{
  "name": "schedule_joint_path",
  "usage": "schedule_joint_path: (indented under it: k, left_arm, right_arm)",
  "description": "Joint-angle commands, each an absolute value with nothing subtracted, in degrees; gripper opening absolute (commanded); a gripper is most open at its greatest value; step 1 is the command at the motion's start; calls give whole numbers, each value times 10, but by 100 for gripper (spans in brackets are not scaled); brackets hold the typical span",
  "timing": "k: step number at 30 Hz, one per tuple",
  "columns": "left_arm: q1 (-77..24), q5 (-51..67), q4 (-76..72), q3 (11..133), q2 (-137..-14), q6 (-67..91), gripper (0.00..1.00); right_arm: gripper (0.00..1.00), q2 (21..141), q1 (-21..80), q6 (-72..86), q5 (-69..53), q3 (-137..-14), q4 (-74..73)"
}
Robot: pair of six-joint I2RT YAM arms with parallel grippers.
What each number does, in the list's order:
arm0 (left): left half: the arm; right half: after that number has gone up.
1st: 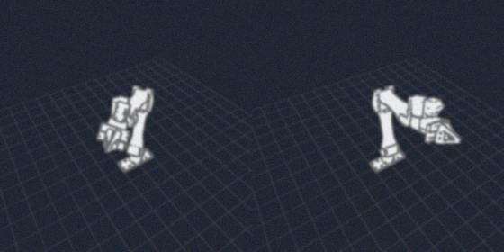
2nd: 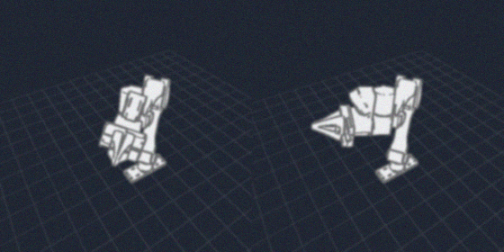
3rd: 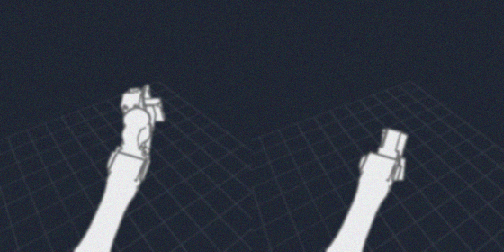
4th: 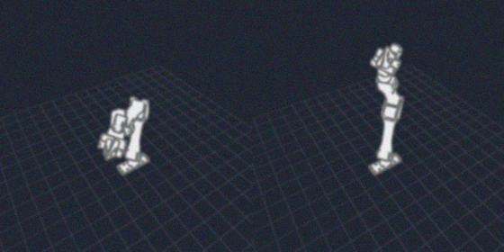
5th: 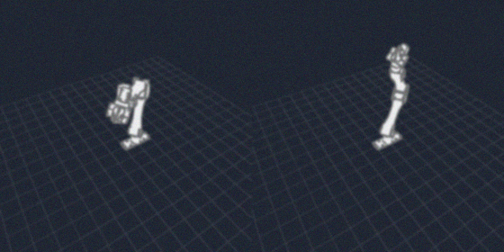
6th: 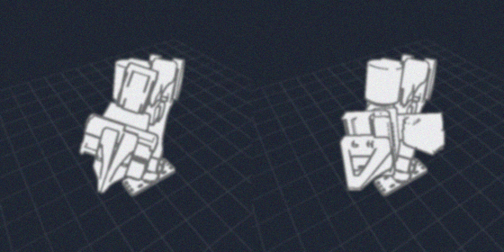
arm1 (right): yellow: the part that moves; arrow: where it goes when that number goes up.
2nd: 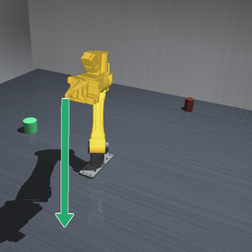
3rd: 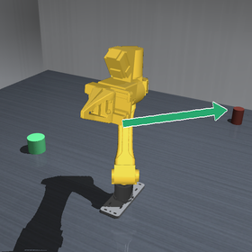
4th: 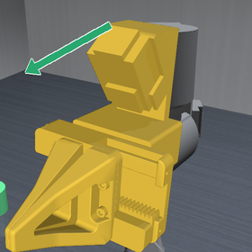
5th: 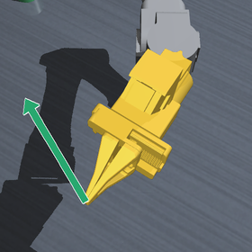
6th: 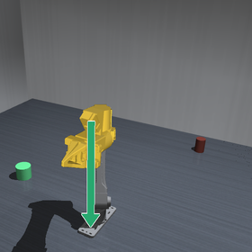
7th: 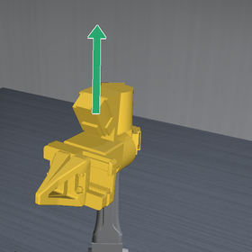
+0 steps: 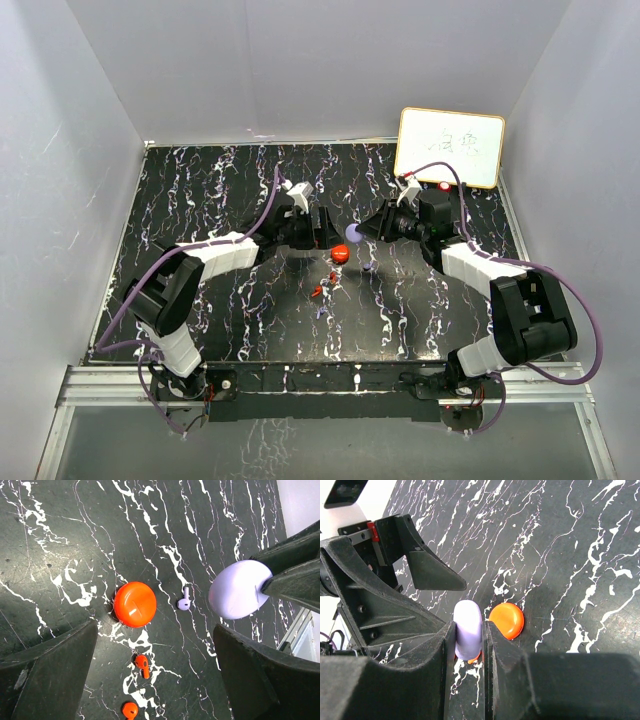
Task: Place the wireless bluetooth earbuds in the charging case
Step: Open the charging case.
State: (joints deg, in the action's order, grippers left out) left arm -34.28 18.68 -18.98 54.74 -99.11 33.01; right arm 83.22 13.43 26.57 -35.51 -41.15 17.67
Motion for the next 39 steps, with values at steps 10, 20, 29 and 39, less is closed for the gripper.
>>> schedule_joint_path:
  k: [10,20,29,39]
  left_arm:
    - [-347,190,-200,571,-968,331,99]
    - [-356,186,-211,583,-971,335,99]
    - [-361,186,-208,592,-987,331,99]
    - [-361,177,-211,585,-1007,331,99]
  right_arm:
    - [0,824,132,251,-359,-444,190]
    - [0,825,132,249,-360,-445,188]
    - [0,820,132,250,-368,-445,188]
    - [0,813,132,257,-379,-446,191]
